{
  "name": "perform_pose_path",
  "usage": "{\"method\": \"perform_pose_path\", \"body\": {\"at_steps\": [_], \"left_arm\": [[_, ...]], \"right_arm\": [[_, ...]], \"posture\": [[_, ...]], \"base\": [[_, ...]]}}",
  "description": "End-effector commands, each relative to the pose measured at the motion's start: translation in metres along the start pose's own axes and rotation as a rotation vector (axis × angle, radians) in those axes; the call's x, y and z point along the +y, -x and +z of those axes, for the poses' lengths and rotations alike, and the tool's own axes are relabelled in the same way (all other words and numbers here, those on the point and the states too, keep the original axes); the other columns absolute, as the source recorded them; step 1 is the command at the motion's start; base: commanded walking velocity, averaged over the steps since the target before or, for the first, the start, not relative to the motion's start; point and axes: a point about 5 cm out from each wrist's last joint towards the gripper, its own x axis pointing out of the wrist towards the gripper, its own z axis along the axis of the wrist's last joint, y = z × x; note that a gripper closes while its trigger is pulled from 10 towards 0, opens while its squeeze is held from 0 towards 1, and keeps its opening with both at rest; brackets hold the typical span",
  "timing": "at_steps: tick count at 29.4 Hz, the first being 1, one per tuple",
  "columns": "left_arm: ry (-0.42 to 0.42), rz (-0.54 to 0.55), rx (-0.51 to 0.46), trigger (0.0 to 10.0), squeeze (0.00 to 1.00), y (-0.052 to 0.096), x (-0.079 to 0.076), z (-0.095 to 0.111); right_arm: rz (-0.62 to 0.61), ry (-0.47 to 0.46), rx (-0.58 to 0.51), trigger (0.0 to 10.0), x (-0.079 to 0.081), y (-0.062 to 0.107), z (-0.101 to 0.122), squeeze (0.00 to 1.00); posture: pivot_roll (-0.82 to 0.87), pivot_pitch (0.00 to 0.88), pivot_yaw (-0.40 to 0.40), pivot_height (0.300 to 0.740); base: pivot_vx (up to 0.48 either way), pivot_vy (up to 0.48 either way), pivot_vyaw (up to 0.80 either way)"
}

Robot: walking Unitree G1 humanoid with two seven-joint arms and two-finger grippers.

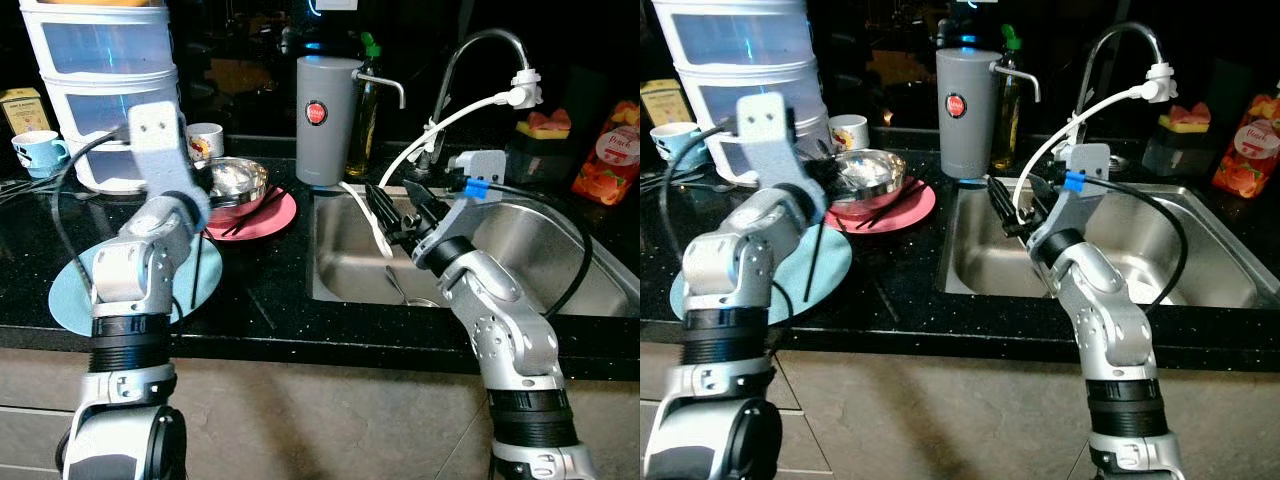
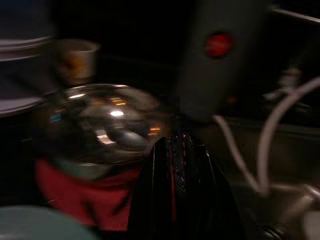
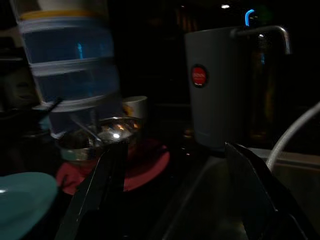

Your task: Kitchen organization

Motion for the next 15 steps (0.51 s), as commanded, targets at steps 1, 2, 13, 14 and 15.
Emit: {"method": "perform_pose_path", "body": {"at_steps": [1, 2, 13, 14, 15], "left_arm": [[0.012, -0.107, -0.042, 10.0, 0.0, 0.004, -0.016, 0.003], [0.012, -0.107, -0.042, 10.0, 0.0, 0.004, -0.016, 0.003], [0.146, -0.492, -0.114, 10.0, 0.0, 0.012, -0.059, 0.012], [0.163, -0.522, -0.123, 10.0, 0.0, 0.012, -0.061, 0.014], [0.185, -0.548, -0.131, 10.0, 0.0, 0.012, -0.062, 0.016]], "right_arm": [[0.082, -0.037, -0.017, 10.0, 0.01, 0.003, 0.005, 0.0], [0.082, -0.037, -0.017, 10.0, 0.01, 0.003, 0.005, 0.0], [0.334, -0.17, 0.009, 10.0, 0.044, 0.014, 0.001, 0.0], [0.361, -0.172, 0.017, 10.0, 0.047, 0.016, 0.0, 0.0], [0.395, -0.175, 0.026, 10.0, 0.051, 0.019, -0.001, 0.0]], "posture": [[0.08, 0.094, -0.027, 0.74], [0.08, 0.094, -0.027, 0.74], [0.07, 0.102, -0.03, 0.74], [0.07, 0.102, -0.03, 0.74], [0.06, 0.104, -0.028, 0.74]], "base": [[0.0, 0.0, 0.0], [0.0, 0.0, 0.0], [0.0, 0.0, 0.0], [0.0, 0.0, 0.0], [0.0, 0.0, 0.0]]}}
